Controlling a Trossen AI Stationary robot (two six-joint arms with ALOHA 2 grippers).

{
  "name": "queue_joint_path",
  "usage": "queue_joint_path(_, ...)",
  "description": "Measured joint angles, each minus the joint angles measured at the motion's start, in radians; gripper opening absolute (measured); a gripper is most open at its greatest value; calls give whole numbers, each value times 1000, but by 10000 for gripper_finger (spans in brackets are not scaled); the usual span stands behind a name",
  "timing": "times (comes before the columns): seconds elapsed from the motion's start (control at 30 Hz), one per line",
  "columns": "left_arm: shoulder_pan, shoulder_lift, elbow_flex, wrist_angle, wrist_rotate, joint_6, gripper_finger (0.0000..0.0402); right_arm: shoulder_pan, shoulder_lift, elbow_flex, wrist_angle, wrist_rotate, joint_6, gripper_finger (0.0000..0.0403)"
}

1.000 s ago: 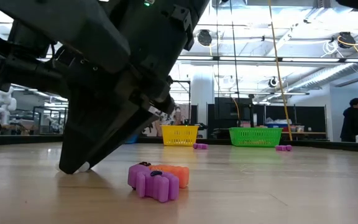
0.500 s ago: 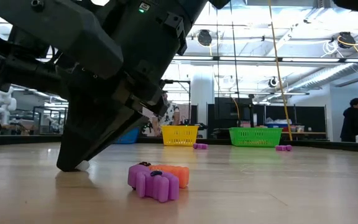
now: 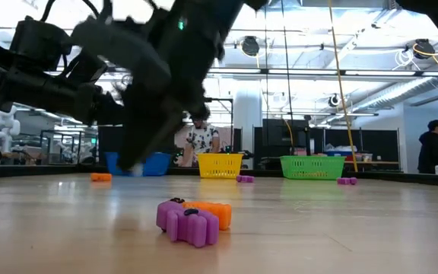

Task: Sort Halloween decoration
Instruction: Put the white bone toy into the yellow bin

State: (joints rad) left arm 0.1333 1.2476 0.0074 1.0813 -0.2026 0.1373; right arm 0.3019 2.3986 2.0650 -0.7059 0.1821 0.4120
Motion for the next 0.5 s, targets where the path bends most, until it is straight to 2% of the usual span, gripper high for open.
queue_joint_path(0.27, 0, 0, 0, 1, 0, -1, 8, -93, -104, 4, -107, 57, -61, 0)
queue_joint_path(0.5, 0, 0, 0, -1, 1, -1, 8, -247, -187, 5, -212, 118, -139, 0)
